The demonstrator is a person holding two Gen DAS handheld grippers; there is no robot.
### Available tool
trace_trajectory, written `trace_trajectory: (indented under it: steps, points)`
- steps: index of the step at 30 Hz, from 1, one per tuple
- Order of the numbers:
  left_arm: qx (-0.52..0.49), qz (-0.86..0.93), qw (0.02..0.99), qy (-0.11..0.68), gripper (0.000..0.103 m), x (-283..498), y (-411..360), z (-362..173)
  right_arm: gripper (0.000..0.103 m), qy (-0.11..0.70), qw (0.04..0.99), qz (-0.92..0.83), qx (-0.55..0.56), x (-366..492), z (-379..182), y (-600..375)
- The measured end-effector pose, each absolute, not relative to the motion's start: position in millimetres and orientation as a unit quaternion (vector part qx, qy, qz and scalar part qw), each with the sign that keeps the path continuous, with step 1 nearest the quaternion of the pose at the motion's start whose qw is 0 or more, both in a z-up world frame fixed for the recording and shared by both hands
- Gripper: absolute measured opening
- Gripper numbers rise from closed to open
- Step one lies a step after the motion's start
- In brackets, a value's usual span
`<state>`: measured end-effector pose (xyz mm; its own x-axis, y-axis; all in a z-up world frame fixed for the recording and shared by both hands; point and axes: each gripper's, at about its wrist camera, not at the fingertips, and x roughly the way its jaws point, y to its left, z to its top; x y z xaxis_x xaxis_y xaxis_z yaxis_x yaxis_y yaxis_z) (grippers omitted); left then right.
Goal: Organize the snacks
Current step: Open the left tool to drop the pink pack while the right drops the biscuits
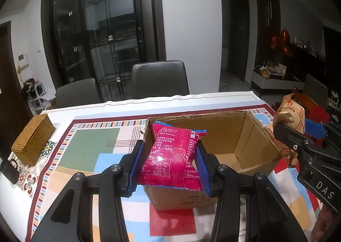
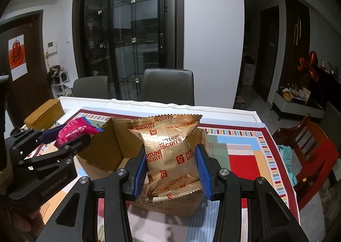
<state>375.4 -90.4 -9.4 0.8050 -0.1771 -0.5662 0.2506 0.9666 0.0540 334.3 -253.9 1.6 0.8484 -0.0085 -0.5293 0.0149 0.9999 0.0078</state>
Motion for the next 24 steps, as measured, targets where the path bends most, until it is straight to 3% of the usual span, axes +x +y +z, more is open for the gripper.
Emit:
trace_trajectory:
  steps: [21,24]
  points:
    - [0.058,-0.121,0.939,0.316,0.047,420.7,-93.2,-16.9,0.045,0.311,0.95,-0.002,0.025,379.6,-9.5,-253.5]
    - [0.055,-0.123,0.939,0.316,0.059,422.0,-92.9,-15.0,0.046,0.312,0.95,-0.002,0.028,382.6,-9.2,-254.2]
